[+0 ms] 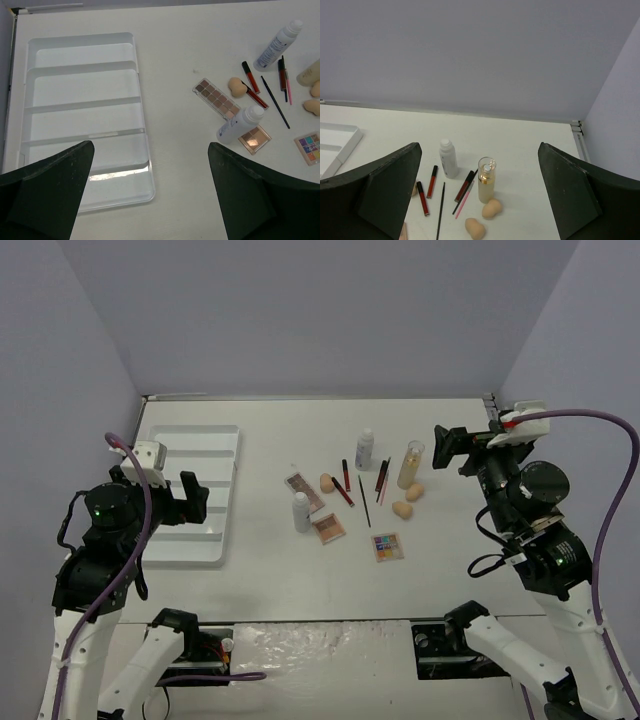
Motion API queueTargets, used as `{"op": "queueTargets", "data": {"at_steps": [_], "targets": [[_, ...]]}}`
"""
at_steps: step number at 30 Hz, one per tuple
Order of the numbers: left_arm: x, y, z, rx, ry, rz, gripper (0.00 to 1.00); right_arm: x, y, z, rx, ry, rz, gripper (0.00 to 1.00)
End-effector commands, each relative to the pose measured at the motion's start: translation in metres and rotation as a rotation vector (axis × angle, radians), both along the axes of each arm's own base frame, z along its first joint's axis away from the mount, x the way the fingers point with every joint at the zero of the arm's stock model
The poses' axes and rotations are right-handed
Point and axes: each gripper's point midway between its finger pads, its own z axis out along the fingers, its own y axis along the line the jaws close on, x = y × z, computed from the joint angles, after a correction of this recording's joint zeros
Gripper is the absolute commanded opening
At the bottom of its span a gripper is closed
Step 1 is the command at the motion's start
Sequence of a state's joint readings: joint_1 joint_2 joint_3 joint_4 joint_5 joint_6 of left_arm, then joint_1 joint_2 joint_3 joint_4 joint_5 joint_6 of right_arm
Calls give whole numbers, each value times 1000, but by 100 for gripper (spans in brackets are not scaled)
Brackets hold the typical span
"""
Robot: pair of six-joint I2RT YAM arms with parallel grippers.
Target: Organize the makeup
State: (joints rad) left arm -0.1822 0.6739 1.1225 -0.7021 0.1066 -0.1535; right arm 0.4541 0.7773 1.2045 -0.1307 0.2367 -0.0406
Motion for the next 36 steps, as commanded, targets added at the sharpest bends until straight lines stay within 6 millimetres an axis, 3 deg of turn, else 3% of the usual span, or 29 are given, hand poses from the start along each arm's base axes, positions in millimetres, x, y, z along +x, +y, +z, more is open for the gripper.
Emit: {"op": "queueTargets", "data": {"at_steps": [1, 9, 19, 27, 32, 36], "targets": [[10, -16, 23, -45, -94, -72, 97, -2, -2, 24, 57, -87, -11, 100], [13, -37, 1, -74, -41, -183, 97, -6, 0, 18, 54, -88, 12, 100], [34, -67, -3, -81, -36, -231, 97, -7, 0, 1, 52, -62, 9, 100], [52, -120, 5, -64, -96, -243, 97, -4, 0, -2, 49, -52, 5, 100], [53, -165, -10, -69, -95, -288, 97, -5, -1, -8, 49, -44, -2, 100], [60, -185, -26, -98, -84, -283, 97, -4, -2, -12, 48, -37, -6, 100]]}}
